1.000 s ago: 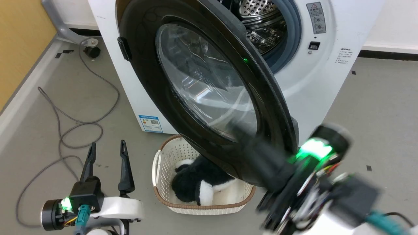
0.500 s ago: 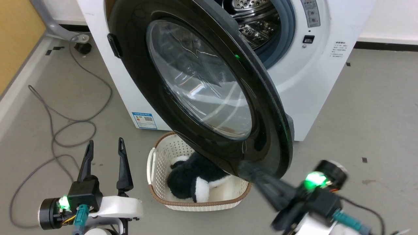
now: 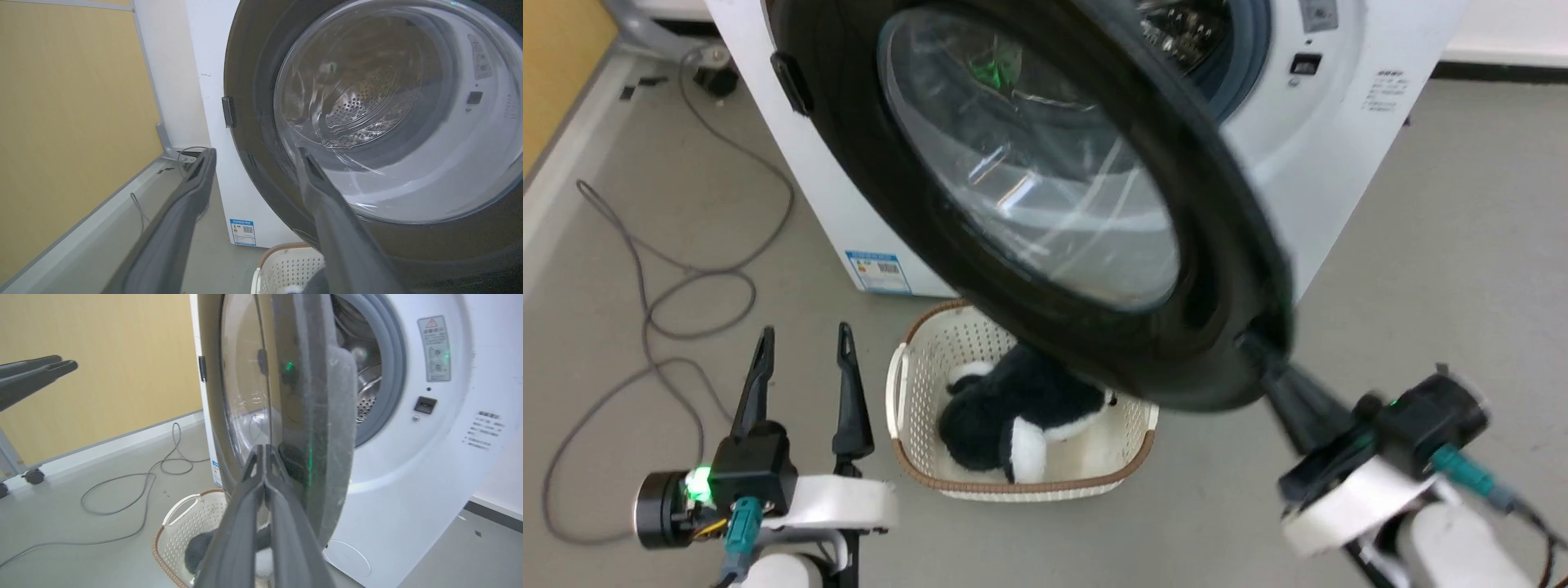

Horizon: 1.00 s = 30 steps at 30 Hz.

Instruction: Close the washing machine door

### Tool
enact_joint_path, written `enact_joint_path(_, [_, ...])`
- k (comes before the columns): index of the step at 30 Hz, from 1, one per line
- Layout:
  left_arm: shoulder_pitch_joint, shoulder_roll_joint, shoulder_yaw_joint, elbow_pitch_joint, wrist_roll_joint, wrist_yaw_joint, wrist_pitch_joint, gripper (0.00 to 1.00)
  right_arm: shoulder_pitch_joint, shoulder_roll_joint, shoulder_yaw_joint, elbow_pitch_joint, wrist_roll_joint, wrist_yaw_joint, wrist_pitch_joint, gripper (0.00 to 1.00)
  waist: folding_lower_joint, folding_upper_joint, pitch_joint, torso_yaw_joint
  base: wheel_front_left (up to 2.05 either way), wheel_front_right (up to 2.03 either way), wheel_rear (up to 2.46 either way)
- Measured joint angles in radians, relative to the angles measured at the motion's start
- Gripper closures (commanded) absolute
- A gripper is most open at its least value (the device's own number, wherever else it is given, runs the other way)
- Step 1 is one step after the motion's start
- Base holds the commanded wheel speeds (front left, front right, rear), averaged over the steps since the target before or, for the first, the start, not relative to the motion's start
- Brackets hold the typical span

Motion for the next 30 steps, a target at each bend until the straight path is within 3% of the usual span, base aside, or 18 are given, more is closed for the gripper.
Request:
enact_joint_path(20, [-0.147,-0.006,-0.077,-0.044,-0.014,0.024,0.0,0.0,-0.364,-0.01,-0.268,0.2,-0.011,0.0,0.0,1.0,0.0001,0.0,0.251,0.06,0.0,0.0,0.0])
enact_joint_path(30, [-0.188,-0.007,-0.102,-0.056,-0.029,0.04,0.0,0.0,-0.54,-0.027,-0.303,0.312,-0.034,0.0,0.0,1.0,0.0001,0.0,0.321,0.093,0.0,0.0,0.0])
